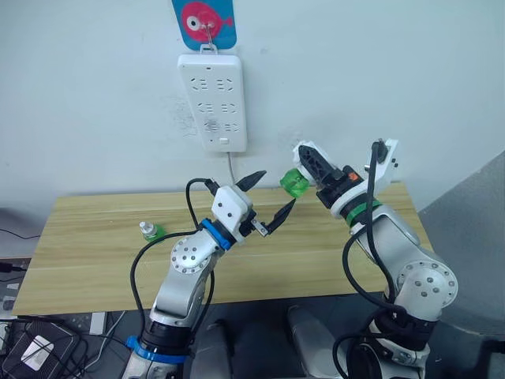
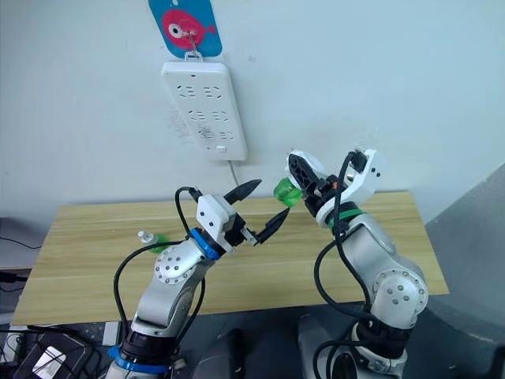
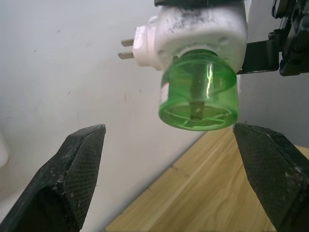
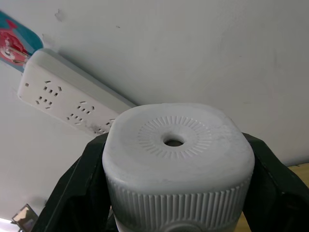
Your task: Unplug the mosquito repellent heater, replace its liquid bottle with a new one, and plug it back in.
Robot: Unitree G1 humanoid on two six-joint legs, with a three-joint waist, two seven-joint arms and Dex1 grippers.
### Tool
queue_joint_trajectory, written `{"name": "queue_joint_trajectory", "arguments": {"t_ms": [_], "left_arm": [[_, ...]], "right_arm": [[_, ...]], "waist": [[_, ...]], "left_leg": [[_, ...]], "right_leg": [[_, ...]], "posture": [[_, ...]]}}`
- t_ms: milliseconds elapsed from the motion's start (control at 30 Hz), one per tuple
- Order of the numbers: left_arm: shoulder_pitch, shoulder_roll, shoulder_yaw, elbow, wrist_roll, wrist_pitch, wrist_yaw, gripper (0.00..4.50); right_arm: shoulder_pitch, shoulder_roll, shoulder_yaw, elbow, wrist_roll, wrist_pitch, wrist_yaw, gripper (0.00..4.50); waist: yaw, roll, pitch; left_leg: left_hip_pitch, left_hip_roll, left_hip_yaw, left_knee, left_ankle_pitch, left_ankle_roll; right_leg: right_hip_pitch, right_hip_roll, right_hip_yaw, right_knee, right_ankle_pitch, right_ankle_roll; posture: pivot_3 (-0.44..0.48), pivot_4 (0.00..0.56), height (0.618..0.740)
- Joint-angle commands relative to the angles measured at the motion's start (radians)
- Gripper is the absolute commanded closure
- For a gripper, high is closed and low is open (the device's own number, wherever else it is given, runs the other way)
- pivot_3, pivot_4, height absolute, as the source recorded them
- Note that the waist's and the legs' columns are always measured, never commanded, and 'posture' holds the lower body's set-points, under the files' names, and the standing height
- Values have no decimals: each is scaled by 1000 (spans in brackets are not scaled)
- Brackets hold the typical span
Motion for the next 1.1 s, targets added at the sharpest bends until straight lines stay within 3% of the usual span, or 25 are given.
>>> {"name": "queue_joint_trajectory", "arguments": {"t_ms": [33, 400, 500, 667, 967, 1000, 1067, 1100], "left_arm": [[-24, -30, -20, -42, -29, -14, 3, 0], [-18, -30, -19, -57, -61, -2, -14, 0], [-23, -35, -23, -61, -68, -1, -12, 574], [-44, -35, -14, -53, -77, -1, -15, 2110], [-38, 37, -7, -48, -89, -18, -90, 2215], [-35, 61, -10, -53, -95, -25, -120, 2215], [-25, 129, -11, -60, -111, -51, -204, 2215], [-20, 163, -9, -59, -117, -71, -242, 2215]], "right_arm": [[7, 24, 36, -23, 83, -48, -32, 1506], [28, -61, 98, -17, 174, -124, -67, 1506], [34, -83, 110, -15, 194, -139, -68, 1506], [48, -116, 136, -17, 215, -166, -76, 1506], [65, -231, 153, -10, 354, -175, -16, 1506], [68, -265, 145, -5, 380, -168, 12, 768], [69, -367, 126, 25, 445, -128, 78, 88], [69, -423, 123, 45, 479, -101, 110, 0]], "waist": [[-2, 0, 0], [-8, 0, 0], [-8, 0, -1], [-10, 0, -1], [-11, 0, -1], [-12, 0, -1], [-13, 0, -1], [-13, 0, -1]], "left_leg": [[0, 0, 0, 0, 0, 0], [0, 0, -1, 0, 0, 0], [0, 0, -1, 0, 0, 0], [0, 0, -1, 0, 0, 0], [0, 0, -1, 1, 0, 0], [0, 0, -1, 1, 0, 0], [0, 0, -1, 0, 0, 0], [0, 0, -1, 0, 0, 0]], "right_leg": [[0, 0, 0, 0, 0, 0], [0, 0, 0, 0, -1, 2], [0, 0, 0, 0, -1, 2], [0, 0, 0, 0, -1, 2], [0, 0, 0, 0, -1, 2], [0, 0, 0, 0, -1, 2], [0, 0, 0, 0, -1, 2], [0, 0, 0, 0, -1, 1]], "posture": [[-266, 235, 740], [-267, 226, 740], [-267, 225, 740], [-266, 225, 740], [-267, 224, 740], [-267, 224, 740], [-266, 226, 740], [-266, 226, 740]]}}
